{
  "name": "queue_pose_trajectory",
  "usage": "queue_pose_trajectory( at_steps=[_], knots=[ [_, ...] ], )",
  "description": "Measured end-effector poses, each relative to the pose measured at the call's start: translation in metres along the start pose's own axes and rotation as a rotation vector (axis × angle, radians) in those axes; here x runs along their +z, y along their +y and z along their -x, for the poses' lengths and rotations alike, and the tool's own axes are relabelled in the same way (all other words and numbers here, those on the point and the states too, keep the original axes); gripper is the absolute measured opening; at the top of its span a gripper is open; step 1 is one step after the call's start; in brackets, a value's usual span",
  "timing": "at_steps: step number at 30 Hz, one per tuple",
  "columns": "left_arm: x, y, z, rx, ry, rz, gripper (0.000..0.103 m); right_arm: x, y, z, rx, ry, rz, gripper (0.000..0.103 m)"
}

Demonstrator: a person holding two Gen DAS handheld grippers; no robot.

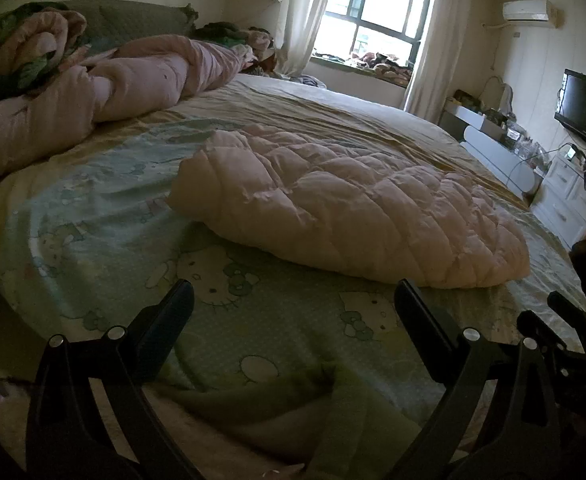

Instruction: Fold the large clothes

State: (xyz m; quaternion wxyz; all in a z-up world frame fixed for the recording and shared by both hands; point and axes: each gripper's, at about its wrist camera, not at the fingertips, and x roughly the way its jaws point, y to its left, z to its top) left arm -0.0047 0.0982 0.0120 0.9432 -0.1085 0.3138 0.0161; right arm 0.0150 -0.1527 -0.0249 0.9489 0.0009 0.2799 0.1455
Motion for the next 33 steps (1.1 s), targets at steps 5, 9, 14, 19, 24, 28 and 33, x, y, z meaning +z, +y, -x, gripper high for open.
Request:
queue_pose_trajectory(
  at_steps=[5, 9, 14, 19, 24, 28, 33],
  knots=[
    [0.0000, -0.0003, 0.0000, 0.003, 0.000, -0.002, 0.094, -0.0001, 0.0006, -0.0001, -0.002, -0.001, -0.001, 0.099],
    [-0.0005, -0.0018, 0.0002, 0.002, -0.001, 0.000, 0.094, -0.0005, 0.0009, 0.0005, 0.000, 0.002, 0.002, 0.099],
    [-0.0005, -0.0004, 0.0001, 0.004, -0.001, 0.000, 0.094, -0.0015, 0.0018, -0.0001, 0.003, 0.006, 0.000, 0.099],
    [0.0005, 0.0005, -0.0005, 0.008, 0.001, -0.002, 0.094, -0.0035, 0.0046, -0.0013, 0.004, 0.013, 0.008, 0.099],
    [0.0002, 0.0014, -0.0008, 0.010, 0.001, -0.002, 0.094, -0.0038, 0.0048, -0.0019, 0.003, 0.013, 0.007, 0.099],
    [0.0004, 0.0034, -0.0006, 0.013, 0.002, -0.001, 0.094, -0.0035, 0.0043, -0.0018, 0.004, 0.015, 0.008, 0.099],
    [0.0012, 0.0068, -0.0005, 0.010, 0.002, -0.001, 0.094, -0.0032, 0.0049, -0.0020, 0.002, 0.013, 0.006, 0.099]
  ],
)
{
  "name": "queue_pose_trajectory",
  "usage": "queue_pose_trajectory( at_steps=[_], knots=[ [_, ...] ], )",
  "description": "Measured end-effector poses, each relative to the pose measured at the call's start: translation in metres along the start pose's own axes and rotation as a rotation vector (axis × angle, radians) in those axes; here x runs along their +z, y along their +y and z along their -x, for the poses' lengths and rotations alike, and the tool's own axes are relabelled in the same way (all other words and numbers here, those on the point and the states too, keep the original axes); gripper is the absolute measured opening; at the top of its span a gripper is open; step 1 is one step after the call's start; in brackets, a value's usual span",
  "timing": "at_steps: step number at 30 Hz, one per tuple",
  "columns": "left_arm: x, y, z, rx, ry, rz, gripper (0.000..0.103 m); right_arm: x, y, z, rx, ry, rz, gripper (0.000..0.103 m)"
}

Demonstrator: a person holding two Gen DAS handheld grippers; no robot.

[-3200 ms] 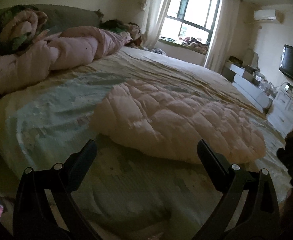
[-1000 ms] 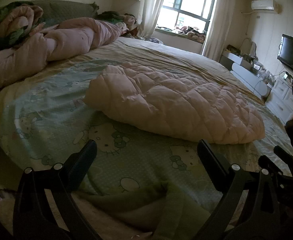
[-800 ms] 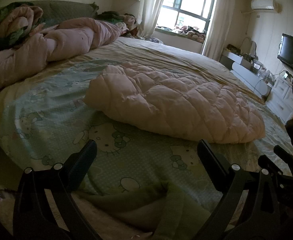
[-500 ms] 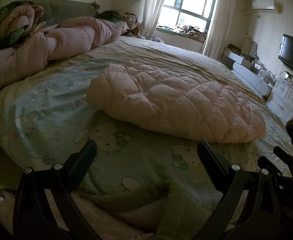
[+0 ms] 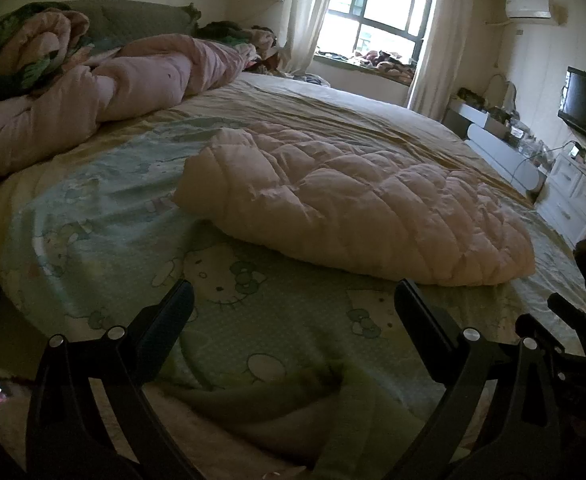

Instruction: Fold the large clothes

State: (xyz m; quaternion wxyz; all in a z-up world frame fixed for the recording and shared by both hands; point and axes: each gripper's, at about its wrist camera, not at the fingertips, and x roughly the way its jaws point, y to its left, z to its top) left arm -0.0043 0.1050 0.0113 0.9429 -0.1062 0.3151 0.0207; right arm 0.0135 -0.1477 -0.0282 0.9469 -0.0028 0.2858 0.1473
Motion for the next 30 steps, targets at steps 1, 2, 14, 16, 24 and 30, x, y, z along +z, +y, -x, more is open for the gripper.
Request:
queue_pose_trajectory(
  at_steps=[1, 2, 14, 16, 24, 30],
  knots=[
    [-0.001, -0.002, 0.000, 0.004, 0.000, 0.000, 0.094, 0.000, 0.000, 0.000, 0.000, 0.001, 0.000, 0.099],
    [0.000, -0.001, 0.000, 0.004, 0.001, 0.000, 0.094, 0.000, 0.000, 0.000, -0.001, 0.001, -0.001, 0.099],
    [-0.001, 0.003, -0.002, -0.019, 0.013, 0.008, 0.094, -0.002, -0.001, -0.002, -0.009, 0.004, 0.005, 0.099],
    [-0.002, 0.006, -0.003, -0.017, 0.017, 0.004, 0.094, -0.003, -0.002, -0.003, -0.017, 0.007, 0.003, 0.099],
    [-0.003, 0.016, -0.009, 0.008, 0.034, 0.027, 0.094, -0.006, -0.024, -0.008, -0.089, 0.019, -0.047, 0.099],
    [0.013, 0.070, -0.035, 0.080, 0.110, 0.117, 0.094, -0.026, -0.127, -0.005, -0.386, 0.044, -0.232, 0.099]
  ],
)
